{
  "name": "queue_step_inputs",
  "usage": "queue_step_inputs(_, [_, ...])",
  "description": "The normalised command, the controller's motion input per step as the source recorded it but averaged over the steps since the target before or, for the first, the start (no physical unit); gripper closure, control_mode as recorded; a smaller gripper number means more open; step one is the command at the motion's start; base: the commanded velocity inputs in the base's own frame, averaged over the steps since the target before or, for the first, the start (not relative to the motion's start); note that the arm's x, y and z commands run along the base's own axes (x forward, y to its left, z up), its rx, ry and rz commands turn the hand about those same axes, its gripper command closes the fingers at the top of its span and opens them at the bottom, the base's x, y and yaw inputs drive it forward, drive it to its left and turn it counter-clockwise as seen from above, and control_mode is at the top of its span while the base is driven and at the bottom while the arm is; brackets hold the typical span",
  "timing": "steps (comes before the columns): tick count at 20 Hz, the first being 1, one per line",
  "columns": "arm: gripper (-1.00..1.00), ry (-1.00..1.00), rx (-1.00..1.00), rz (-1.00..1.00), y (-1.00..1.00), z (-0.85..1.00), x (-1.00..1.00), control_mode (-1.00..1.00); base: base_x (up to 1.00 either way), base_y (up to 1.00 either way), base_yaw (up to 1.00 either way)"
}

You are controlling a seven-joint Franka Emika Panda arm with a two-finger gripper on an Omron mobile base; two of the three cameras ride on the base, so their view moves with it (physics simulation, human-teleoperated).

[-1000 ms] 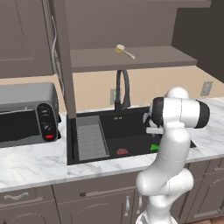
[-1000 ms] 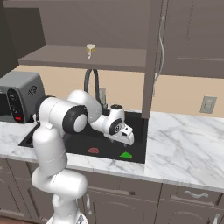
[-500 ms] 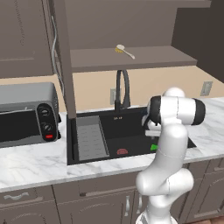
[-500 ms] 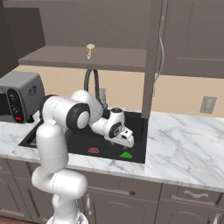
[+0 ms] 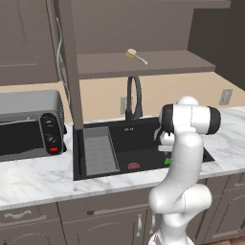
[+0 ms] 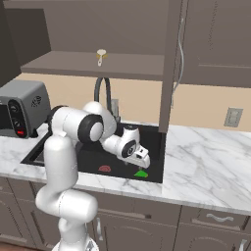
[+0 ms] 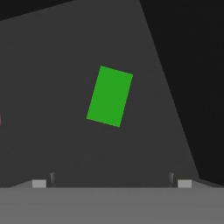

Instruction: Pick up the dish brush and sponge from the sink, and place them back in the cabinet, and close the cabinet doors.

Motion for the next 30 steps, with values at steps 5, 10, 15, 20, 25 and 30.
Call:
queue_step_inputs(5, [-1.0, 0.0, 0.0, 0.0, 0.0, -0.17, 0.01, -1.0, 0.0, 0.0, 0.0])
queue_step_inputs(10, [-1.0, 0.0, 0.0, 0.0, -0.01, -0.14, 0.08, -1.0, 0.0, 0.0, 0.0])
queue_step_inputs(15, [-1.0, 0.0, 0.0, 0.0, 0.0, -0.09, 0.1, -1.0, 0.0, 0.0, 0.0])
queue_step_inputs(20, [-1.0, 0.0, 0.0, 0.0, 0.0, -0.11, 0.1, -1.0, 0.0, 0.0, 0.0])
queue_step_inputs(25, [-1.0, 0.0, 0.0, -0.01, 0.0, -0.08, 0.11, -1.0, 0.0, 0.0, 0.0])
queue_step_inputs(30, [-1.0, 0.0, 0.0, 0.0, 0.0, -0.1, 0.07, -1.0, 0.0, 0.0, 0.0])
